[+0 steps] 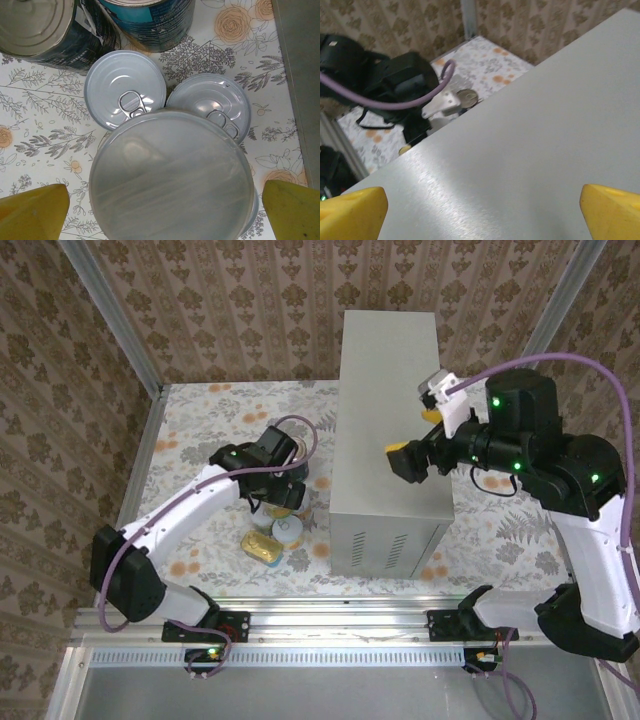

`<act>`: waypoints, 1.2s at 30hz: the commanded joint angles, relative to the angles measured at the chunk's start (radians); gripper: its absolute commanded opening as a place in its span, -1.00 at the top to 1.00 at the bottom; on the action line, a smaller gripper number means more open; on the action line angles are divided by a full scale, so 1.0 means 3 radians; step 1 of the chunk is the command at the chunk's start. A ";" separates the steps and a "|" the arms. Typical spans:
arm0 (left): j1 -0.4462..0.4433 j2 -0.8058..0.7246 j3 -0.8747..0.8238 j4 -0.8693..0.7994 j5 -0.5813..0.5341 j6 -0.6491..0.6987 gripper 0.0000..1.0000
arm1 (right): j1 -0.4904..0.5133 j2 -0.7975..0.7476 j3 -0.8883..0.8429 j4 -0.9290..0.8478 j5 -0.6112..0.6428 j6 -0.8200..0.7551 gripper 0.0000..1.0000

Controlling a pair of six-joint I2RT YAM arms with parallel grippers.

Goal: Place and organize the canned foods onto the counter

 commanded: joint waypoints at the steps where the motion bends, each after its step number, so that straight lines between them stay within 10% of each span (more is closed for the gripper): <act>1: -0.0039 0.0057 0.0063 0.0018 -0.0102 0.0046 -1.00 | 0.0119 -0.0071 -0.0117 -0.0102 -0.0091 -0.0095 -1.00; 20: -0.0063 0.0140 -0.0082 0.0132 -0.0135 0.0068 -0.68 | 0.0756 -0.0054 -0.0239 -0.0186 -0.0112 -0.0405 -1.00; 36: -0.0062 -0.0147 0.0356 -0.0266 -0.0206 0.0369 0.12 | 0.0942 -0.0114 -0.0659 0.0070 0.0012 -0.0585 -1.00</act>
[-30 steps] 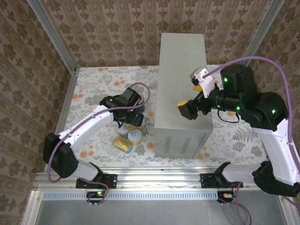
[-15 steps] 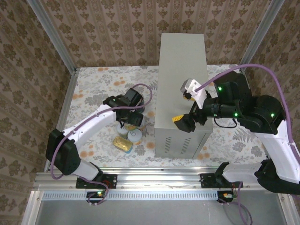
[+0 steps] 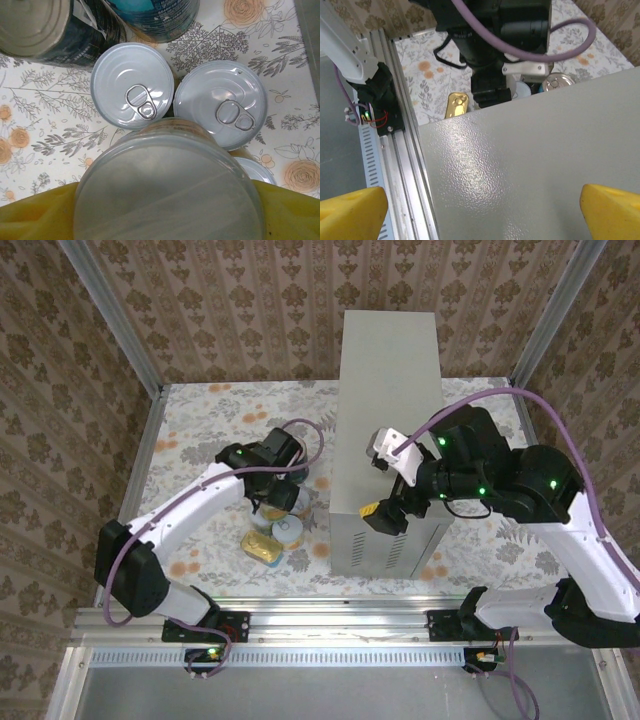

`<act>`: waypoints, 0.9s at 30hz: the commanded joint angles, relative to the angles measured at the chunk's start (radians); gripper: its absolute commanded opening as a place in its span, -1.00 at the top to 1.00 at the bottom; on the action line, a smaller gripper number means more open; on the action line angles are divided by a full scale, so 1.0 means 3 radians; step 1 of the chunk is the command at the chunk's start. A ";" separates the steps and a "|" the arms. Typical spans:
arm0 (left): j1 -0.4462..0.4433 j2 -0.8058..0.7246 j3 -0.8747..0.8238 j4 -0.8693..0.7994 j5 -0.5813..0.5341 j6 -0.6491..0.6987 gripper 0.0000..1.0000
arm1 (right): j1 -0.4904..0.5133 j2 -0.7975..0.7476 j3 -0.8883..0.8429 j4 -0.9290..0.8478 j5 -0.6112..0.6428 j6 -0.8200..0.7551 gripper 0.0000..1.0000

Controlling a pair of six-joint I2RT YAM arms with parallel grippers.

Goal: Place and organize the canned foods onto the counter

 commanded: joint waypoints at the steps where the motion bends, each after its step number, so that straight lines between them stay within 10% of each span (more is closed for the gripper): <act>1: -0.0021 -0.0249 0.0329 -0.0145 -0.0056 0.0189 0.18 | 0.0037 -0.0075 -0.0129 0.0122 0.0001 -0.0127 -1.00; 7: -0.0019 -0.0425 0.0629 -0.0259 0.0153 0.0391 1.00 | 0.0086 -0.0244 -0.0328 0.0352 -0.0167 -0.0168 -1.00; 27: -0.0021 -0.0752 0.2161 -0.0814 0.1479 0.1075 1.00 | 0.0538 -0.0138 -0.0670 0.1525 0.0120 -0.0051 -1.00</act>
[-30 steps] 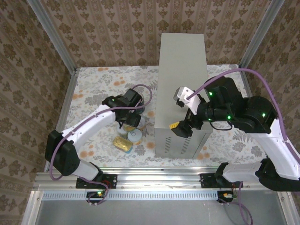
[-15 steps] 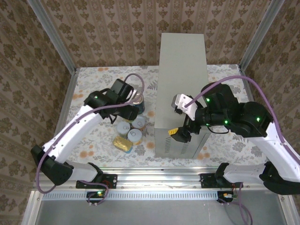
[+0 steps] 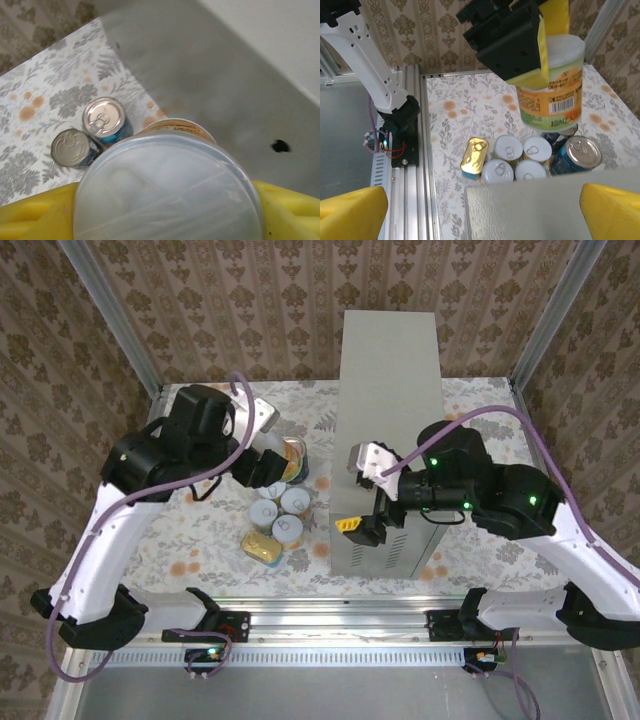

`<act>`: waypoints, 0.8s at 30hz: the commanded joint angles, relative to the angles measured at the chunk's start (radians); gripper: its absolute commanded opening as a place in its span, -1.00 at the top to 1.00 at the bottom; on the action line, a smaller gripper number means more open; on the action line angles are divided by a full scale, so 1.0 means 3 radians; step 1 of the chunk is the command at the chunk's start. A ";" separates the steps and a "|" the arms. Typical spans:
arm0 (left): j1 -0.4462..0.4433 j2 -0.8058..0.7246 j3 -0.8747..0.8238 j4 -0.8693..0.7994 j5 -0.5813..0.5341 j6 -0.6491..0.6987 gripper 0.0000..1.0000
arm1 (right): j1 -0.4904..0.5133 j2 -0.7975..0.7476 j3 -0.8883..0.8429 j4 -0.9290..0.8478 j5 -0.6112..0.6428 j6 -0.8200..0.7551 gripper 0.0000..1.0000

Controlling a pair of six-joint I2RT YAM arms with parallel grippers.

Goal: Place and organize the canned foods onto the counter

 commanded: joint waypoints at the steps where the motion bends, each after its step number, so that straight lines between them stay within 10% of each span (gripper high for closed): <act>1: -0.0017 -0.0083 0.0259 0.0006 0.0561 0.0213 1.00 | 0.0120 0.0114 -0.0040 0.0444 0.0308 0.0045 -1.00; 11: -0.0030 -0.0232 0.0410 -0.0008 0.1231 0.0308 1.00 | 0.0254 0.0504 -0.0025 0.1017 0.0949 0.0214 -1.00; 24: -0.0034 -0.0339 0.0479 0.0001 0.1365 0.0302 1.00 | 0.0285 0.0748 0.0041 0.1137 0.0674 0.0265 -1.00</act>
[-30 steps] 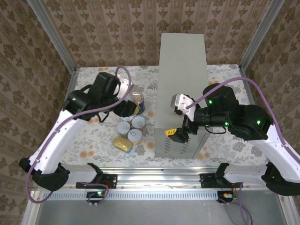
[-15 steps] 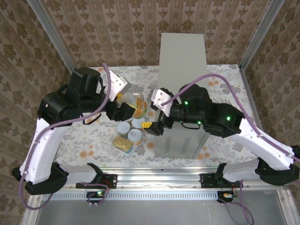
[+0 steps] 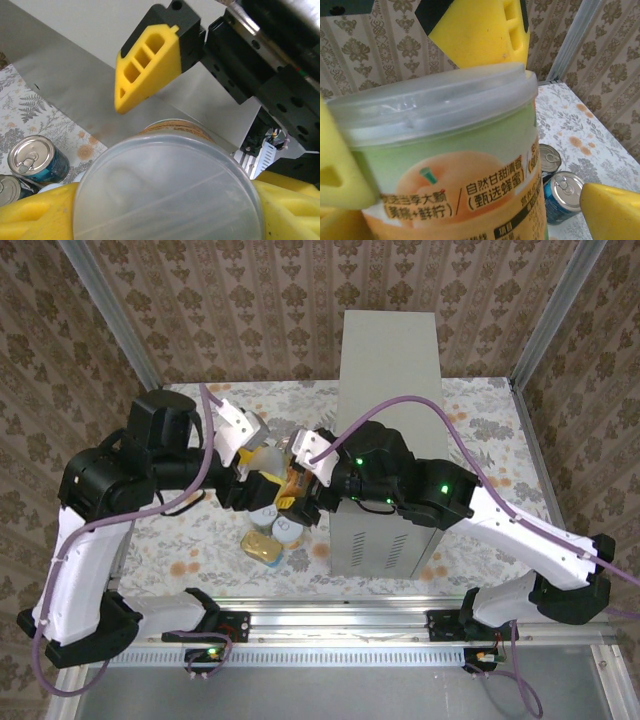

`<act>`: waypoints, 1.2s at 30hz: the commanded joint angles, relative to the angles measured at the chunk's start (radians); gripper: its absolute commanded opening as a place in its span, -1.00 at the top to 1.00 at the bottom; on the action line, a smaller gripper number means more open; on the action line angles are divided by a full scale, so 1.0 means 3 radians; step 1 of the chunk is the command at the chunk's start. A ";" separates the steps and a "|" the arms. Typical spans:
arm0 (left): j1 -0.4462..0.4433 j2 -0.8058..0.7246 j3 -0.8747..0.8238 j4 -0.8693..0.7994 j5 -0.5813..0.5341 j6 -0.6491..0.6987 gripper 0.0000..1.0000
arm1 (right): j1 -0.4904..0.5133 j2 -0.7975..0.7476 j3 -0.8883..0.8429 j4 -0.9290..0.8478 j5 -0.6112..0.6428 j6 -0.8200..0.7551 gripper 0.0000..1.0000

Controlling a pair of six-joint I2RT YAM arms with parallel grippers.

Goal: Place and organize the canned foods onto the counter

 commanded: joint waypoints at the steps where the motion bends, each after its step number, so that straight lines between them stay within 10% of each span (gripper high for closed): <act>1: -0.0032 -0.0142 0.0157 0.0247 0.0295 0.0058 1.00 | 0.0010 0.0041 0.0055 0.0143 -0.0024 0.0039 -1.00; 29: -0.0031 -0.0168 0.0045 0.0384 0.0279 0.0120 0.95 | 0.0018 -0.0049 -0.0024 0.0379 0.0227 0.0062 -0.45; 32: -0.0034 -0.0171 0.0017 0.0427 0.0320 0.0117 0.34 | 0.0013 -0.0125 -0.0072 0.0449 0.0304 0.0110 -0.33; 36: -0.0032 -0.0217 -0.0055 0.0535 0.0279 0.0115 -0.99 | -0.0031 -0.0300 -0.0252 0.0718 0.0482 0.0230 -0.22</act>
